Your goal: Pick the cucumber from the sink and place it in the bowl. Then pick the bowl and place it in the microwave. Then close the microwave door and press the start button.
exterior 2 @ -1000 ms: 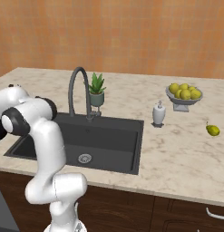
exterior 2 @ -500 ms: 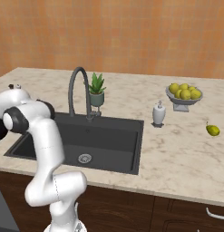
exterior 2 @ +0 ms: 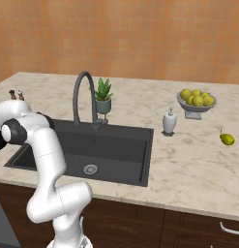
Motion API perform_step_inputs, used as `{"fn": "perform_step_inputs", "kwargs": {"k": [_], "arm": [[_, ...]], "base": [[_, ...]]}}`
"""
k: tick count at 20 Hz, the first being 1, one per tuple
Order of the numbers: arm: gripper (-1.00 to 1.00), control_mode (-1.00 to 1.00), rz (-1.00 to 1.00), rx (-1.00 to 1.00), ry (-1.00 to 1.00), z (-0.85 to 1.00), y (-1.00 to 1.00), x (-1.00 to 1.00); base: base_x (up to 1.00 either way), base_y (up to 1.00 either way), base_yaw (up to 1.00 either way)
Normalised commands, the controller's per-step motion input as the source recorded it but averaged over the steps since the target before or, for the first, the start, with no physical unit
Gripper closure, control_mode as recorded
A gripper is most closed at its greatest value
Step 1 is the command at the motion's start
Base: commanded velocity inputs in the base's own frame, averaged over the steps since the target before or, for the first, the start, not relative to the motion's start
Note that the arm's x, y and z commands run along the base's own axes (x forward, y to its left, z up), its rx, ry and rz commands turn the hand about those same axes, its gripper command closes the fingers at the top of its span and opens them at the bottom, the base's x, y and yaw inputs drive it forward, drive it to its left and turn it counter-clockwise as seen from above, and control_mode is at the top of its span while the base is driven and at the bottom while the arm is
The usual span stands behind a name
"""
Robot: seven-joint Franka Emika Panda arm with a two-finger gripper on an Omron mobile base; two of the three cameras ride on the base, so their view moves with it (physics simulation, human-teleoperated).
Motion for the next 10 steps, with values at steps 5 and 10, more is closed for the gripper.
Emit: {"fn": "perform_step_inputs", "kwargs": {"k": [5,10], "arm": [[1.0,-1.0,0.0,-0.01,0.15,-0.38,0.09,0.11],[1.0,-1.0,0.0,-0.01,0.14,-0.41,0.03,0.07]], "base": [[0.0,0.0,0.0],[0.0,0.0,0.0]]}}
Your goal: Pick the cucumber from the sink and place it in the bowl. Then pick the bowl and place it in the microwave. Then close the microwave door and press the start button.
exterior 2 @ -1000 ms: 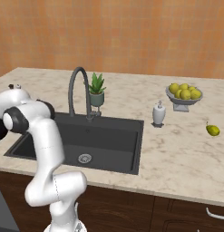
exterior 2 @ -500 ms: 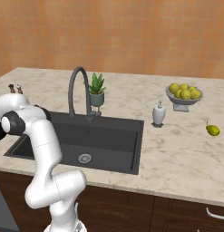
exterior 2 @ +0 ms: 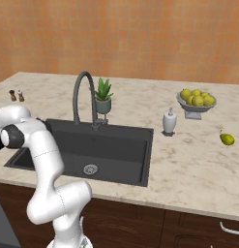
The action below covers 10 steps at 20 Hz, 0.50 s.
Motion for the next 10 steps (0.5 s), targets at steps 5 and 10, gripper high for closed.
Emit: {"fn": "perform_step_inputs", "kwargs": {"k": [5,10], "arm": [[-1.0,-1.0,0.0,-0.02,0.2,-0.48,0.09,0.07],[-1.0,-1.0,0.0,-0.01,0.05,-0.05,0.0,0.0]], "base": [[0.0,0.0,0.0],[0.0,0.0,0.0]]}}
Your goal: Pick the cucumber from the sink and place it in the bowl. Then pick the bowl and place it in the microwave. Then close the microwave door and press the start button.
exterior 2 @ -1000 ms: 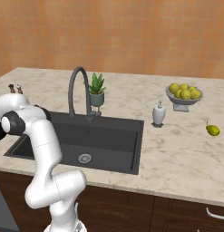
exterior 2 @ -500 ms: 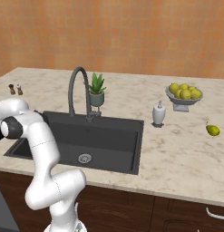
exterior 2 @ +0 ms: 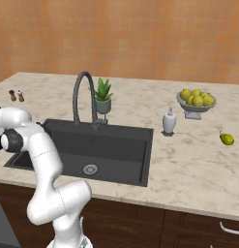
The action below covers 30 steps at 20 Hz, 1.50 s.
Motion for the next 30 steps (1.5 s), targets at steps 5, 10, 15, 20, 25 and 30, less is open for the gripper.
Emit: {"fn": "perform_step_inputs", "kwargs": {"k": [5,10,15,20,25,30], "arm": [[-1.0,-1.0,0.0,0.0,-0.04,0.11,0.0,-0.05],[-1.0,-1.0,0.0,0.0,-0.08,0.31,-0.05,-0.21],[-1.0,-1.0,-0.08,0.02,-0.03,0.37,-0.45,-0.29],[-1.0,-1.0,-0.11,0.03,-0.01,0.16,-0.65,-0.05],[-1.0,-1.0,-0.11,0.03,0.0,0.01,-0.55,0.0],[-1.0,-1.0,-0.11,0.06,0.0,0.0,-0.55,0.0]], "base": [[0.0,0.0,0.0],[0.0,0.0,0.0],[0.0,0.0,0.0],[0.0,0.0,0.0],[0.0,0.0,0.0],[0.0,0.0,0.0]]}}
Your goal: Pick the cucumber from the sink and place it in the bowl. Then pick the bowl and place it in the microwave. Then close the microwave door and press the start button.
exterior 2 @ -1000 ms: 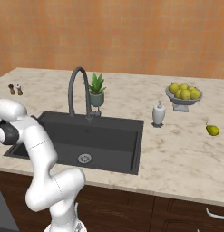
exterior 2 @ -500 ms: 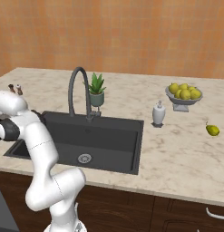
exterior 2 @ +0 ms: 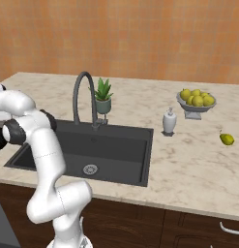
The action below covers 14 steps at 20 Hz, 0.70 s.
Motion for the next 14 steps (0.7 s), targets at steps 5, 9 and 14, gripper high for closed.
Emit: {"fn": "perform_step_inputs", "kwargs": {"k": [5,9,14], "arm": [[-1.0,-1.0,-0.13,0.05,0.0,-0.15,-0.3,0.0],[-1.0,-1.0,-0.15,0.04,0.0,-0.08,-0.12,0.0],[-1.0,-1.0,-0.16,0.0,0.03,-0.02,0.0,0.13]], "base": [[0.0,0.0,0.0],[0.0,0.0,0.0],[0.0,0.0,0.0]]}}
